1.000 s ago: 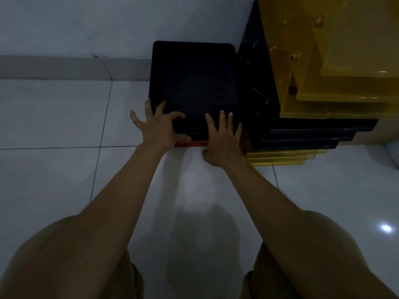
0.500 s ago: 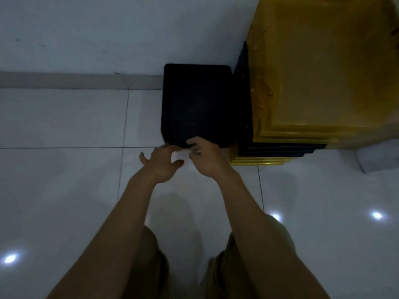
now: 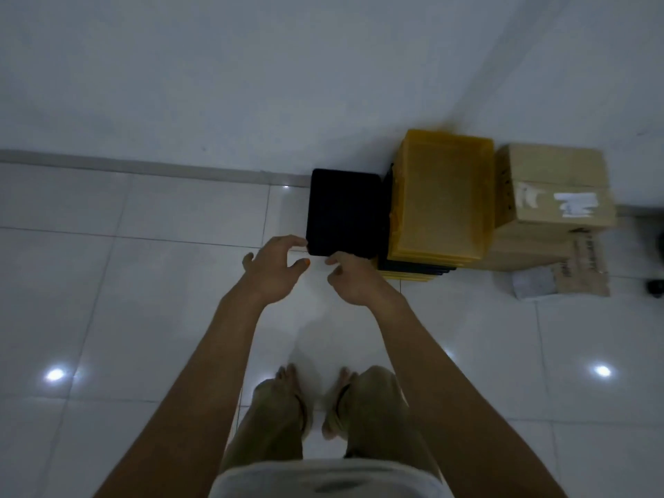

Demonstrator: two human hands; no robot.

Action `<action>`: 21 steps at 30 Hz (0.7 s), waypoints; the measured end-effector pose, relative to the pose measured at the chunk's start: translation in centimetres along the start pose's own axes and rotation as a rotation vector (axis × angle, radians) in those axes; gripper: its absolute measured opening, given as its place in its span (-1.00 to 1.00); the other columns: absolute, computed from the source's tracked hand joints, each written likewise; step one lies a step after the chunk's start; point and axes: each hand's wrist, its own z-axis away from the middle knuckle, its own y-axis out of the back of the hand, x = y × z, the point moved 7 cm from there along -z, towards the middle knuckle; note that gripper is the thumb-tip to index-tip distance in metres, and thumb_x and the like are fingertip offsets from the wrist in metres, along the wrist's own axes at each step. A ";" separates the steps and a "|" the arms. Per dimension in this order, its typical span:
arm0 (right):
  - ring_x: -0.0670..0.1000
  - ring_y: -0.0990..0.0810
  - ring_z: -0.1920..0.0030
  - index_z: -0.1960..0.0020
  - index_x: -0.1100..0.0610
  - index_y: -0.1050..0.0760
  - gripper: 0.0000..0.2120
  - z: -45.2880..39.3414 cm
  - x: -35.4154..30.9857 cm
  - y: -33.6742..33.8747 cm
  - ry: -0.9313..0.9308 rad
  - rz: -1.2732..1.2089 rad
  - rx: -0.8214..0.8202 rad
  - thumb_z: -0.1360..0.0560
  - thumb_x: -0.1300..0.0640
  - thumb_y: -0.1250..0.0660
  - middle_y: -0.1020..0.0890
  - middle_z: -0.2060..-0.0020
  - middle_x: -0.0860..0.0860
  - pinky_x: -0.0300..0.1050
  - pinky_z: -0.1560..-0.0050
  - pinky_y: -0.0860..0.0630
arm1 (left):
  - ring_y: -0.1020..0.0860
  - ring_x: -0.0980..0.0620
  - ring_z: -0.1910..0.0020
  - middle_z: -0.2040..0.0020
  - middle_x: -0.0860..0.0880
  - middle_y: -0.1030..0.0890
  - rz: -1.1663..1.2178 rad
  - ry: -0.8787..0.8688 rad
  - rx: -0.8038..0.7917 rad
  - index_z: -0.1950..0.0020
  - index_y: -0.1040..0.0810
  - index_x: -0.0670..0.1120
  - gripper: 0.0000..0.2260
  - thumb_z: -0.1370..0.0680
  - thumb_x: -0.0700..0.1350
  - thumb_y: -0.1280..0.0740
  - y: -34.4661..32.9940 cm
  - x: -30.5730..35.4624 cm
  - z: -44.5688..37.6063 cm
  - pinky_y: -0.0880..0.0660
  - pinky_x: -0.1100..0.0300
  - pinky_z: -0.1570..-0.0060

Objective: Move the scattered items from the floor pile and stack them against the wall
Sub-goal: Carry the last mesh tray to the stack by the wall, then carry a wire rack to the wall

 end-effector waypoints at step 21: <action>0.01 -0.50 -0.17 -0.42 0.03 -0.38 -0.59 15.5 -5.6 -2.1 0.163 0.229 -0.313 -0.58 0.08 -0.29 -0.51 -0.24 0.08 -0.16 -0.18 -0.46 | -0.46 -0.07 -0.28 -0.36 -0.08 -0.46 0.335 0.270 0.298 -0.37 -0.43 -0.02 -0.65 -0.58 -0.04 -0.32 1.4 -0.7 21.1 -0.38 0.16 -0.14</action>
